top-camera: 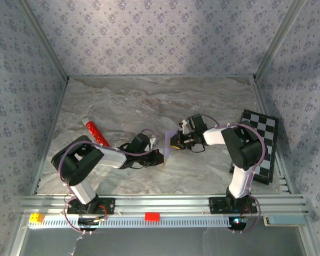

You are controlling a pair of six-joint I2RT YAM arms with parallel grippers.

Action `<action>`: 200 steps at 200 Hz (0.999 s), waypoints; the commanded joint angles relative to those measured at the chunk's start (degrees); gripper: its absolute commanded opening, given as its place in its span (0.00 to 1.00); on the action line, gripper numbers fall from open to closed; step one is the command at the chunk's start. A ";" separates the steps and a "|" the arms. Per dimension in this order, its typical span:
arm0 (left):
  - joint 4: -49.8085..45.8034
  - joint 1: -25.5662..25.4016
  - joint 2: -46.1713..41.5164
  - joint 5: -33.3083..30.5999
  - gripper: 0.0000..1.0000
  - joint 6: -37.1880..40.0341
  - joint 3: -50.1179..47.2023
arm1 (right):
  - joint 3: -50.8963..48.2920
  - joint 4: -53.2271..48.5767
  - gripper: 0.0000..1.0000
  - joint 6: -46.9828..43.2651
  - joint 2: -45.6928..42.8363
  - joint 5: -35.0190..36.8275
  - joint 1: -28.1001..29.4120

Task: Fold a paper plane with a square sheet of paper (pick it up from the middle)
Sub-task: Fold the wing for the fifth time at the center of the table.

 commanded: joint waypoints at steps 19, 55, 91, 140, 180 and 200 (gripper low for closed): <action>-5.83 -0.49 -0.51 2.11 0.00 0.20 -2.26 | -1.46 -6.09 0.12 -1.27 2.27 6.86 -0.11; -6.41 -0.63 -0.80 2.25 0.08 0.36 -2.52 | -1.46 -6.12 0.12 -1.21 2.26 7.12 -0.11; -5.82 -0.73 -0.97 3.09 0.00 0.54 -3.00 | -1.51 -6.15 0.12 -1.27 2.26 7.32 -0.15; -7.75 -0.80 -2.10 2.01 0.14 0.71 -3.58 | -1.61 -6.17 0.12 -1.27 2.27 7.40 -0.19; -8.50 -0.91 -2.20 2.26 0.00 1.57 -3.62 | -1.67 -5.97 0.12 -1.19 2.44 7.44 -0.21; -8.82 -1.01 -2.29 2.19 0.00 1.60 -3.62 | -1.67 -5.97 0.12 -1.19 2.50 7.50 -0.19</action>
